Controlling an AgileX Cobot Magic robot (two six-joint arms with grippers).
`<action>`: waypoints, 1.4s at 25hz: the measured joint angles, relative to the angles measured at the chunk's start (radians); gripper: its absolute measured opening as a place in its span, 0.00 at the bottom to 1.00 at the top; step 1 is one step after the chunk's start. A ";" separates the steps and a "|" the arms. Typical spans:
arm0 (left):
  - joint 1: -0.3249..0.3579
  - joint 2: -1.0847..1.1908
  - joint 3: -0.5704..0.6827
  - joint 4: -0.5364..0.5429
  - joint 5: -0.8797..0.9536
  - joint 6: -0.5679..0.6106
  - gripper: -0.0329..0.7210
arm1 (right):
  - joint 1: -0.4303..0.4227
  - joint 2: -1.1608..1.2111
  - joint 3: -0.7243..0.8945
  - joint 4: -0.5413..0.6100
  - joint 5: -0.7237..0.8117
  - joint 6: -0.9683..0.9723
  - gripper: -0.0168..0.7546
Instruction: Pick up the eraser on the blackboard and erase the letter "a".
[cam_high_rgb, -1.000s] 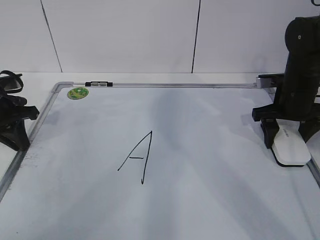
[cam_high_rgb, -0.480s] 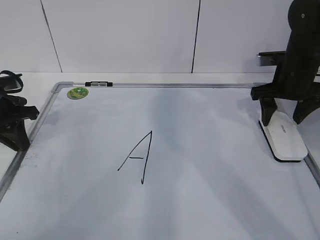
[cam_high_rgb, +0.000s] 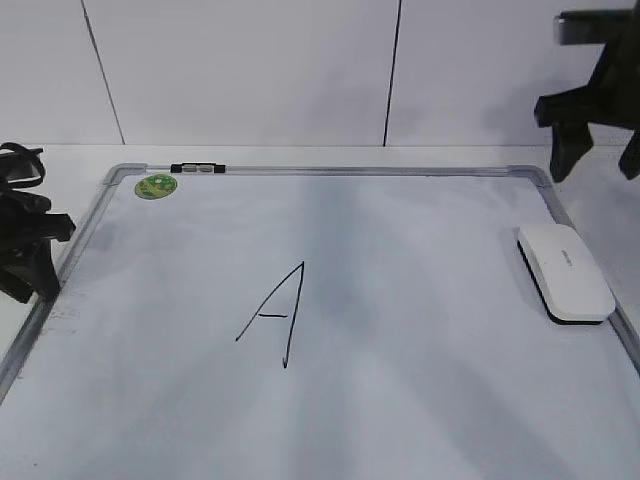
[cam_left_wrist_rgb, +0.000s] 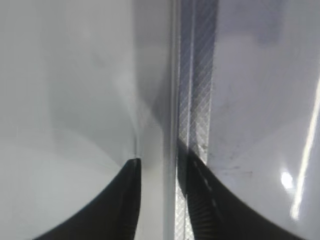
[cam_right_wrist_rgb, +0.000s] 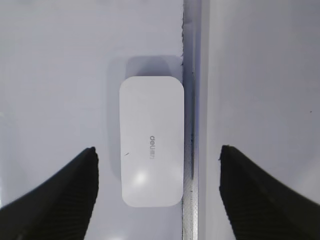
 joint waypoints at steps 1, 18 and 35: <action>0.000 0.003 -0.008 0.008 0.007 0.000 0.41 | 0.000 -0.023 0.000 0.000 0.000 0.000 0.79; 0.002 -0.358 -0.274 -0.003 0.282 0.000 0.52 | 0.000 -0.406 0.000 0.118 0.029 0.000 0.79; -0.088 -0.889 -0.274 -0.001 0.323 -0.009 0.52 | 0.022 -0.809 0.190 0.240 0.039 -0.010 0.78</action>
